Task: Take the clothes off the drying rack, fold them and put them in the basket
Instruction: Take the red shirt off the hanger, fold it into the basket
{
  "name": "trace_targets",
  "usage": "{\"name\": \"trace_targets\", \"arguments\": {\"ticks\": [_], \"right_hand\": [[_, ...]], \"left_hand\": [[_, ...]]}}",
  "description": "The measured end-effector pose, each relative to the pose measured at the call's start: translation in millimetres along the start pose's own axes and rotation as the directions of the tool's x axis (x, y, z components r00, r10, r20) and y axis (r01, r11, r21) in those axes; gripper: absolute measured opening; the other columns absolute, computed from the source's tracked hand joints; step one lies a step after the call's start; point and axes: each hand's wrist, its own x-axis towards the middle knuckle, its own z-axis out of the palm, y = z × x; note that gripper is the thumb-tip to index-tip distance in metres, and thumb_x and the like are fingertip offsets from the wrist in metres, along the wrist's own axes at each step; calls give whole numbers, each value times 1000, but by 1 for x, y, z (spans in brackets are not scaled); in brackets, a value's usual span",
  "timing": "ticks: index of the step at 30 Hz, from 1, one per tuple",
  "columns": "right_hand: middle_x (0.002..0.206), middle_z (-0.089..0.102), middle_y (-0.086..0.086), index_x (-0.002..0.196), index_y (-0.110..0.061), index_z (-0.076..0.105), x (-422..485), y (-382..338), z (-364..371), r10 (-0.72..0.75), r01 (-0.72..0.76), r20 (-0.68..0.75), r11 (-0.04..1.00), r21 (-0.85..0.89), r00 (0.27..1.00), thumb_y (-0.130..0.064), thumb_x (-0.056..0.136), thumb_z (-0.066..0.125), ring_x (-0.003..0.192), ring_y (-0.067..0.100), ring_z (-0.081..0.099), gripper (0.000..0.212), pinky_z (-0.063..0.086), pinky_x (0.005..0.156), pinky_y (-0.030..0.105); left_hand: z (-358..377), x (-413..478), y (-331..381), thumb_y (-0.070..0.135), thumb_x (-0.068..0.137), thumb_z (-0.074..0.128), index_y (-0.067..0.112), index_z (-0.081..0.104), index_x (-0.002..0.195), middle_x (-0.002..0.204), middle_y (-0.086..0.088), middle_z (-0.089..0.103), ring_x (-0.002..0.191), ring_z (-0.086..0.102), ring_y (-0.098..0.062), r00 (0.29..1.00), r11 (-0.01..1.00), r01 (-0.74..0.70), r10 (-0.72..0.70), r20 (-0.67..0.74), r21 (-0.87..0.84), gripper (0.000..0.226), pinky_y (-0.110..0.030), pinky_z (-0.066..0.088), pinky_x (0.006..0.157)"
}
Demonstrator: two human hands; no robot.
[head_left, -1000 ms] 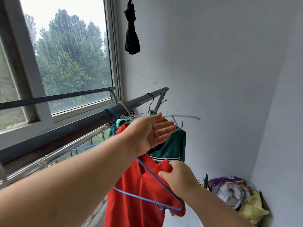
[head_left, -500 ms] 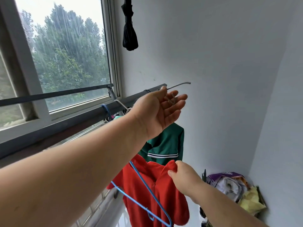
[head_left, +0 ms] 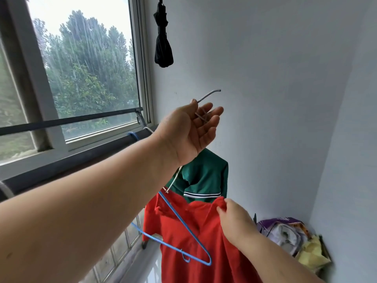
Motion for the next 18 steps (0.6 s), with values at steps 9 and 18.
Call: {"name": "trace_targets", "arguments": {"ticks": [9, 18], "right_hand": [[97, 68, 3, 96, -20, 64, -8, 7, 7, -81, 69, 156, 995, 78, 984, -26, 97, 53, 97, 25, 63, 12, 44, 80, 28], [94, 72, 8, 98, -10, 65, -12, -11, -7, 195, -158, 39, 647, 746, 980, -36, 101, 47, 92, 24, 68, 32, 52, 88, 34]], "left_hand": [[-2, -8, 11, 28, 103, 39, 12, 57, 92, 79, -7, 71, 48, 61, -9, 998, 995, -56, 58, 27, -77, 27, -18, 50, 43], [-1, -16, 28, 25, 103, 38, 8, 55, 93, 78, -8, 71, 49, 62, -10, 991, 978, -120, 129, 45, -173, 26, -18, 50, 43]]}}
